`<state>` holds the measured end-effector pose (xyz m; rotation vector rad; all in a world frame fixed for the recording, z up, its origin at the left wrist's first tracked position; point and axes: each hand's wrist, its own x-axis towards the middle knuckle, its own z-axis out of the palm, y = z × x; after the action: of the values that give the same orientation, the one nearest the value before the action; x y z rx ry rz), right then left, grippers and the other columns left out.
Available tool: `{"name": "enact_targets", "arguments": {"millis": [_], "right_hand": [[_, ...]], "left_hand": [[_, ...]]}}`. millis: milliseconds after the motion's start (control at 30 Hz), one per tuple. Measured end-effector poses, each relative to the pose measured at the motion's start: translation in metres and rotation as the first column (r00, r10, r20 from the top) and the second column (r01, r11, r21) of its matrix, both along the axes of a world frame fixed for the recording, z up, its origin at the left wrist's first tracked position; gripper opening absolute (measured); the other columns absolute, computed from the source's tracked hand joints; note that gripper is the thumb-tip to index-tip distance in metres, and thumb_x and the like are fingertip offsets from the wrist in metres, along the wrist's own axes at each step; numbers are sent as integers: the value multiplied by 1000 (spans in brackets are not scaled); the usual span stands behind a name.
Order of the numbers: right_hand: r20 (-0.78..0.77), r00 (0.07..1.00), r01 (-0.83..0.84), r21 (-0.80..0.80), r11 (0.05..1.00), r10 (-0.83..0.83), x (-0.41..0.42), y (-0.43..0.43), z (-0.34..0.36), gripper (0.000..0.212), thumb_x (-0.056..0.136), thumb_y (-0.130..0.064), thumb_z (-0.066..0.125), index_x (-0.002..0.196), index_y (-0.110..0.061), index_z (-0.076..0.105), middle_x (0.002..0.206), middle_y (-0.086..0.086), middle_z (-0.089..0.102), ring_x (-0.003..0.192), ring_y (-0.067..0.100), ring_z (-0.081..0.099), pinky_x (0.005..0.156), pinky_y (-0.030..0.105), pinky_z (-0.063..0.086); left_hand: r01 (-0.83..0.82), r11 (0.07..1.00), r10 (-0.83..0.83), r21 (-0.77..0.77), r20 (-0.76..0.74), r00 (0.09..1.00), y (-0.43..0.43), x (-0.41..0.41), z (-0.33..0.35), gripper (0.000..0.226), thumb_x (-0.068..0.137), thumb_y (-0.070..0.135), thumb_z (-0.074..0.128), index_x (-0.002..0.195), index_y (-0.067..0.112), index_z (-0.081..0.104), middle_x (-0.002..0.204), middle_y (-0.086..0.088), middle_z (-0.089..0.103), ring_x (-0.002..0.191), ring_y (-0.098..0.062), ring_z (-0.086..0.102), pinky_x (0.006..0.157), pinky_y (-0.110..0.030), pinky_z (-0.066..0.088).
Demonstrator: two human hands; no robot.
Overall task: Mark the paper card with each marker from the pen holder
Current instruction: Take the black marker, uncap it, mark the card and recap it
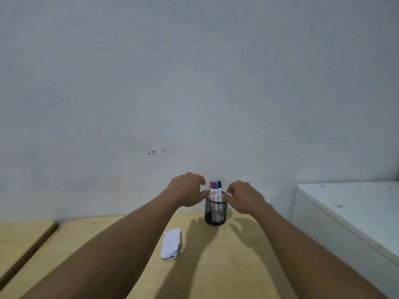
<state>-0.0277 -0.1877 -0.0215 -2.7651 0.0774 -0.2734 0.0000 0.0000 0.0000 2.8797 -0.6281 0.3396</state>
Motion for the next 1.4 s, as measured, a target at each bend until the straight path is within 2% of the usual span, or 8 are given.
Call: {"name": "enact_targets", "arguments": {"millis": [167,367,533,733,900,1067,1267,1400], "right_hand": [[17,997,65,164,984,-69,63,-10,-34,25,93,-40,61,103,-19,72,99,1,73,87,21,68,78,38,57],[25,995,88,288,954,-99,110,-12,-63,30,88,-46,63,104,-23,73,100,-2,72,95,23,67,87,45,56],[27,996,65,380,923,-81,123,-14,-70,24,87,-39,69,99,-20,78,89,-2,68,94,26,68,87,44,56],[28,989,108,521,847,-143,119,-11,-64,13,84,-34,74,76,-27,68,94,-1,73,97,26,67,96,53,50],[174,979,-15,570,822,-103,87,0,-24,13,89,-35,68,95,-24,74,104,-1,74,103,21,67,98,54,49],[265,964,-162,604,780,-4,46,22,28,17,92,-28,68,102,-18,77,99,1,78,99,23,71,95,43,54],[299,940,-323,627,709,164,-8,58,82,19,99,-16,60,104,-5,74,102,10,76,84,16,70,64,22,45],[364,912,-380,568,730,191,-28,81,103,17,96,-20,65,99,-7,77,94,4,78,83,14,73,69,22,46]], "left_hand": [[23,1000,-23,-9,-39,999,-31,65,-21,44,97,45,50,138,28,52,136,-2,60,119,-23,59,93,-40,50],[50,999,-50,-8,-73,996,-53,106,-43,46,98,34,51,143,26,46,139,-6,58,120,-27,58,94,-43,51],[83,996,-88,-44,-116,989,-58,119,-51,38,96,26,51,133,24,58,122,-9,67,102,-29,64,77,-39,53],[75,980,-93,-183,-91,991,-56,110,-45,37,98,36,53,133,24,55,120,-10,67,102,-28,65,77,-35,50],[50,943,-60,-330,-18,998,-47,84,-10,36,94,49,55,119,23,57,99,-1,67,90,-22,63,77,-40,53],[123,855,-112,-504,54,992,-27,42,43,26,97,35,57,103,17,74,99,-1,73,92,-18,65,84,-40,55],[145,727,-111,-671,94,989,7,-17,102,25,97,25,61,101,6,77,104,-8,76,88,-13,61,73,-25,49],[100,640,-67,-762,74,995,38,-44,123,26,94,28,67,108,10,77,115,-5,74,103,-14,66,75,-20,46]]}}
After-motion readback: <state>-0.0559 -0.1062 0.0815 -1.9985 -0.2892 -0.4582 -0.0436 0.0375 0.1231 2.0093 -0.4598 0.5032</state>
